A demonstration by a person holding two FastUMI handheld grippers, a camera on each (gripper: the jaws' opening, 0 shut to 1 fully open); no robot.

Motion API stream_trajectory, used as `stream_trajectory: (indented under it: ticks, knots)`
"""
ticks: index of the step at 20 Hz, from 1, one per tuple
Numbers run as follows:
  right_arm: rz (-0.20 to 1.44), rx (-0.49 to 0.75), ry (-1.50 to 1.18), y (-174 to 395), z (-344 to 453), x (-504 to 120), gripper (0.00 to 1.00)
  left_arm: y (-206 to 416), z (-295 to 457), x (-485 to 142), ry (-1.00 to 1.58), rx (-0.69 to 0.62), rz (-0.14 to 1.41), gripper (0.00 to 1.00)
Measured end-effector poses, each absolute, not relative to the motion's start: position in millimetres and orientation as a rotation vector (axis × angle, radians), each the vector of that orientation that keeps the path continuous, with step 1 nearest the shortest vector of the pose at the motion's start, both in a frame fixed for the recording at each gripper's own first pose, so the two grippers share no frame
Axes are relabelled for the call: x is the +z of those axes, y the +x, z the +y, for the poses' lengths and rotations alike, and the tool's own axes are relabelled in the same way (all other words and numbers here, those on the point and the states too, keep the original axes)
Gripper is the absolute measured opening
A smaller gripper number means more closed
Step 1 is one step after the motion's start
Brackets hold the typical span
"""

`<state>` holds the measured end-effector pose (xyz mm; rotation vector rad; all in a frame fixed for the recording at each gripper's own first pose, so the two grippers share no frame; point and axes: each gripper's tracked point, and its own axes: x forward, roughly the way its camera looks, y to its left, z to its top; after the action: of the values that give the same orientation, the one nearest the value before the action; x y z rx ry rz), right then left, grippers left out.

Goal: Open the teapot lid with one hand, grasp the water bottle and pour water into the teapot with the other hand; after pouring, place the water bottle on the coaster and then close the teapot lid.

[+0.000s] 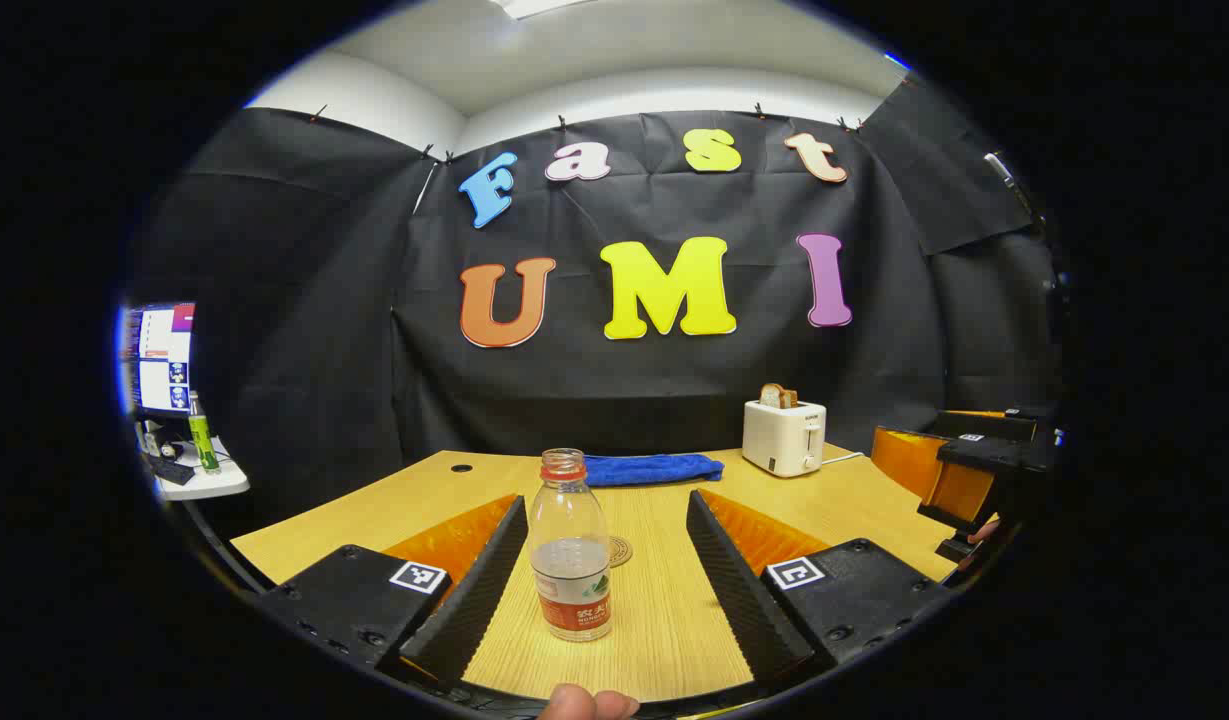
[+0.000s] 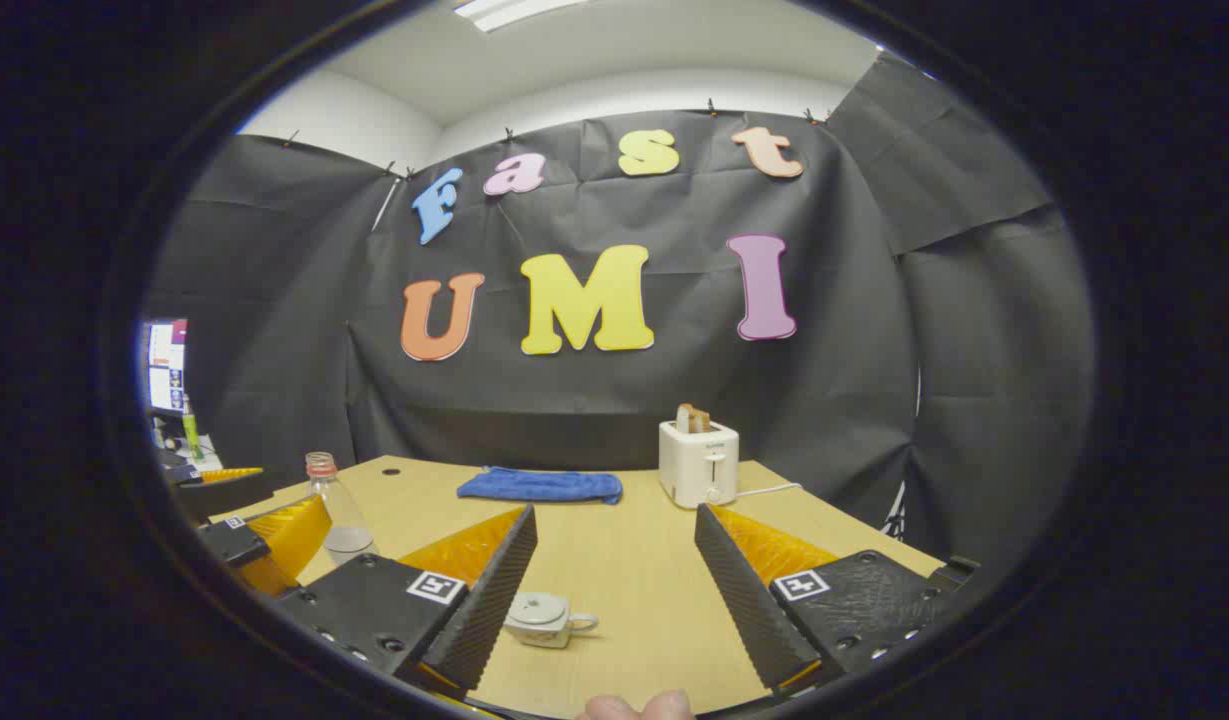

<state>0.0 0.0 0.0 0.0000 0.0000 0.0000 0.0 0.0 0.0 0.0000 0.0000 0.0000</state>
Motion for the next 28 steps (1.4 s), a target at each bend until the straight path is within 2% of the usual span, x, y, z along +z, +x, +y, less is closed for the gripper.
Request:
stream_trajectory:
  ticks: [2, 5, 6, 8, 13, 14, 15, 16, 28]
  knots:
    - [-0.008, 0.003, -0.004, -1.1, 2.0, 1.6, 0.96, 0.7, 1.2, -1.5, 0.002, 0.000, 0.005, 1.00]
    - [-0.020, 0.007, -0.015, -0.6, 3.7, 4.3, 0.96, 1.9, 3.2, -1.2, -0.001, 0.003, 0.005, 1.00]
    - [-0.022, 0.008, -0.016, -0.3, 3.6, 4.1, 0.93, 2.5, 3.3, -2.0, -0.001, 0.004, 0.006, 1.00]
    - [-0.016, 0.016, -0.017, 0.1, 6.0, 1.3, 0.96, 2.0, 4.9, -0.3, 0.000, 0.007, 0.002, 1.00]
    - [-0.008, 0.021, -0.015, 0.1, 8.9, -1.7, 0.93, 2.5, 5.9, 0.1, 0.000, 0.009, 0.001, 1.00]
    - [-0.008, 0.020, -0.017, 0.4, 9.1, -2.4, 0.96, 2.6, 6.2, 0.0, 0.001, 0.012, -0.001, 1.00]
    - [-0.008, 0.019, -0.019, 0.7, 10.0, -2.8, 0.93, 2.7, 6.9, 0.2, 0.001, 0.013, -0.001, 1.00]
    - [-0.005, 0.019, -0.022, 1.9, 9.5, -5.9, 0.96, 3.1, 7.8, 0.6, -0.002, 0.014, -0.004, 1.00]
    - [0.045, 0.039, -0.053, 23.7, 29.1, -45.0, 0.96, 1.6, 17.2, 7.5, -0.012, 0.022, -0.019, 1.00]
